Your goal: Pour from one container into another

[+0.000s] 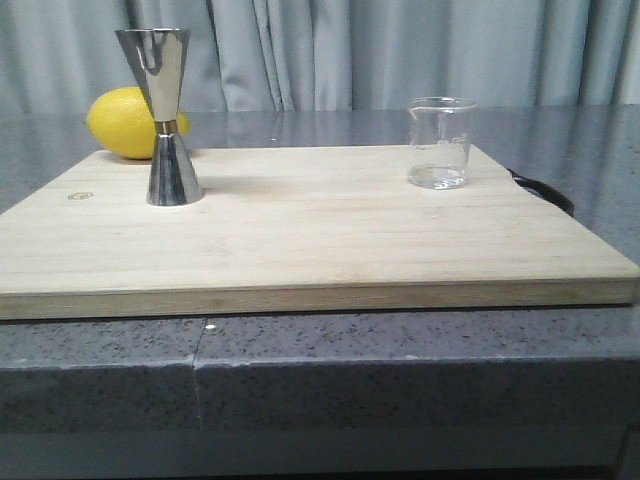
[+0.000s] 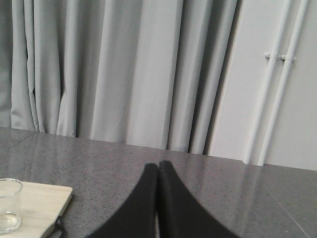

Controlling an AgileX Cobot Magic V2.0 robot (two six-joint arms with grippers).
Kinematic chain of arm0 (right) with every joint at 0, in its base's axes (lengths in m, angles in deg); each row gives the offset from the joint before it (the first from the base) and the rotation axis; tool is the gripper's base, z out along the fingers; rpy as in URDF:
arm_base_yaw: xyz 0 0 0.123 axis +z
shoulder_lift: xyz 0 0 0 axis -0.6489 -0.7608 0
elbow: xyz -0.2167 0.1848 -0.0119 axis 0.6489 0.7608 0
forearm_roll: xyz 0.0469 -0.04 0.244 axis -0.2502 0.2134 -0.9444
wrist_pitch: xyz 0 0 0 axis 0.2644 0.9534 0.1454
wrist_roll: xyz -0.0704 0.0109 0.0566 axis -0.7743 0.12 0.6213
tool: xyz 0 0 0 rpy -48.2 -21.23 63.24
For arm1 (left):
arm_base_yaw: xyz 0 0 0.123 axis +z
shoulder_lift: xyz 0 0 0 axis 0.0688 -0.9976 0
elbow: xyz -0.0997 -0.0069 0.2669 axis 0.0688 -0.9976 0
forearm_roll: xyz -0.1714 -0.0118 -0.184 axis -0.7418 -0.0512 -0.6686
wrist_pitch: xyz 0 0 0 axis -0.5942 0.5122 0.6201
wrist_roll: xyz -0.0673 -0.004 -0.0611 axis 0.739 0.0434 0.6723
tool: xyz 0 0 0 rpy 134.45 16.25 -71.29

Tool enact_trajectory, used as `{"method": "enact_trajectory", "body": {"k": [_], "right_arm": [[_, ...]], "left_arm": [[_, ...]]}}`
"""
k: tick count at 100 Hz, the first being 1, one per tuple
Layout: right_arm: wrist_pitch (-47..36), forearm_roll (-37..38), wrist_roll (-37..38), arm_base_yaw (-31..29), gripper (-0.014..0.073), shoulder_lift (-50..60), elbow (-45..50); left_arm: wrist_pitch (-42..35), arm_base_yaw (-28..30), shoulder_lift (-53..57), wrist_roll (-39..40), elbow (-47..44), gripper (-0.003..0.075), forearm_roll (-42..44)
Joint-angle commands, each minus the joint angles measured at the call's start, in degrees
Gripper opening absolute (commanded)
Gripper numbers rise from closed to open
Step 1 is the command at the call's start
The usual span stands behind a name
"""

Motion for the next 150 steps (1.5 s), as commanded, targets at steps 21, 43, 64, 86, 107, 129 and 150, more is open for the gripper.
{"method": "enact_trajectory", "body": {"k": [21,43,64,86,107,129,150], "right_arm": [[-2.73,0.66,-0.02,0.12,-0.0075,-0.65,-1.30],[-2.73,0.66,-0.02,0.12,-0.0075,-0.65,-1.30],[-2.73,0.66,-0.02,0.12,-0.0075,-0.65,-1.30],[-2.73,0.66,-0.02,0.12,-0.0075,-0.65,-1.30],[-2.06,-9.74,-0.59,0.12,-0.0075,-0.65,-0.87],[-2.82,-23.55,-10.10,-0.80,-0.0075,0.46,2.38],[-6.07,-31.01,-10.22,-6.76,-0.0075,6.31,11.88]], "left_arm": [[-5.64,0.07,1.40,3.38,-2.04,-0.0019,3.78],[-5.64,0.07,1.40,3.38,-2.04,-0.0019,3.78],[-5.64,0.07,1.40,3.38,-2.04,-0.0019,3.78],[-5.64,0.07,1.40,3.38,-2.04,-0.0019,3.78],[-5.64,0.07,1.40,3.38,-2.04,-0.0019,3.78],[-5.64,0.07,1.40,3.38,-2.04,-0.0019,3.78],[-5.64,0.07,1.40,3.38,-2.04,-0.0019,3.78]]}}
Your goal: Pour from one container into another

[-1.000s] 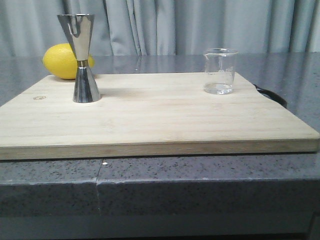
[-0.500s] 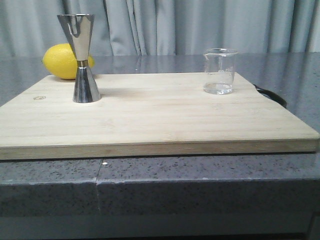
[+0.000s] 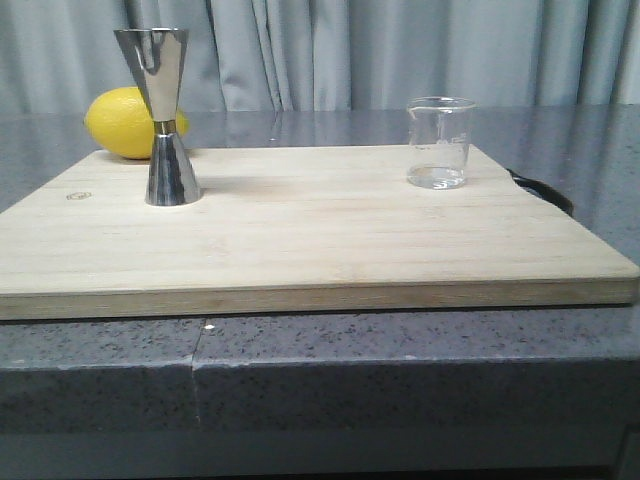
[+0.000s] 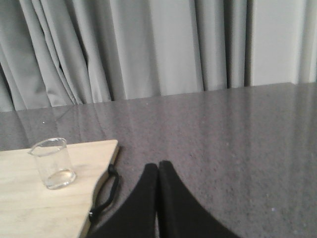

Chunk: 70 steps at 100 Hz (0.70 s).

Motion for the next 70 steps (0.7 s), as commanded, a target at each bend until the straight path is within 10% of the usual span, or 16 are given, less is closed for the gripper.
{"method": "enact_trajectory", "body": {"k": [1,70], "right_arm": [[-5.71,-3.14,-1.15,-2.58,-0.0075,2.09,2.60],[-12.11,-9.83,-6.41,-4.06,-0.0075,3.16,14.49]], "left_arm": [[-4.39,0.07,1.40,0.47,-2.04,-0.0019,0.03],[-4.39,0.07,1.40,0.47,-2.04,-0.0019,0.03]]}}
